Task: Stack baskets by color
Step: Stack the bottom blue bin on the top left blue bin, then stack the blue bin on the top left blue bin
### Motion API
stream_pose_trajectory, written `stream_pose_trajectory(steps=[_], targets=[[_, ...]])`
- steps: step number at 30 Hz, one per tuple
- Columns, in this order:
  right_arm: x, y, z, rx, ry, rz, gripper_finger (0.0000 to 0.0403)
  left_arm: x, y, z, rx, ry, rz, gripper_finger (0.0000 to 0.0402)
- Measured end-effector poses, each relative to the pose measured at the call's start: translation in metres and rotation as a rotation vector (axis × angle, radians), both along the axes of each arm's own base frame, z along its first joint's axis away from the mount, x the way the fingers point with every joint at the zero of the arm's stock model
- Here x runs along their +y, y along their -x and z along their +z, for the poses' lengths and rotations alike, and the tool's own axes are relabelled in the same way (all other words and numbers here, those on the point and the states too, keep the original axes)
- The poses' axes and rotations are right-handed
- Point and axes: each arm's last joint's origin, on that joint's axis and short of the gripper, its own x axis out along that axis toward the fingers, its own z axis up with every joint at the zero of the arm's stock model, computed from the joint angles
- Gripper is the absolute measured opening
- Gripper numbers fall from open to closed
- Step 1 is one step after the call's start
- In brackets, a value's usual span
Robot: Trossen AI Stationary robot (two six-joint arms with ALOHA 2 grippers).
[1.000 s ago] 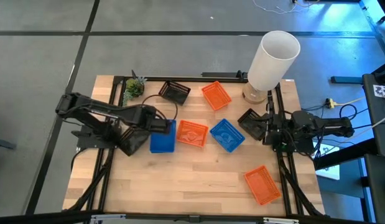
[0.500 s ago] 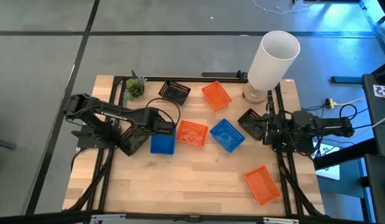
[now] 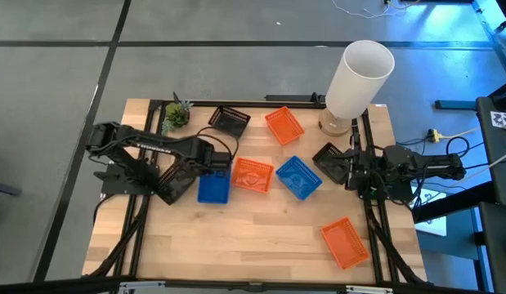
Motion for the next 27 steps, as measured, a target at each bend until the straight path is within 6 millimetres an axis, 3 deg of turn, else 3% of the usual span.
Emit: stream_pose_trajectory(steps=[3,13,20,23,27], targets=[[0.0,0.0,0.0,-0.001,0.002,0.0,0.0014,0.004,0.002,0.004,-0.009,-0.027,-0.002,0.0052],[0.002,0.0,0.009,-0.117,-0.21,0.063,0.0014,-0.004,0.007,0.052,-0.089,-0.243,-0.17,0.005],[0.0,0.005,0.033,-0.332,-0.351,0.072,0.0014,-0.017,0.012,0.068,-0.102,-0.439,-0.25,0.0048],[0.0,0.004,0.048,-0.276,-0.393,0.058,0.001,-0.023,0.024,0.076,-0.101,-0.476,-0.279,0.005],[-0.001,-0.005,0.072,-0.059,-0.465,-0.064,0.0002,-0.032,0.033,0.079,-0.082,-0.515,-0.323,0.0048]])
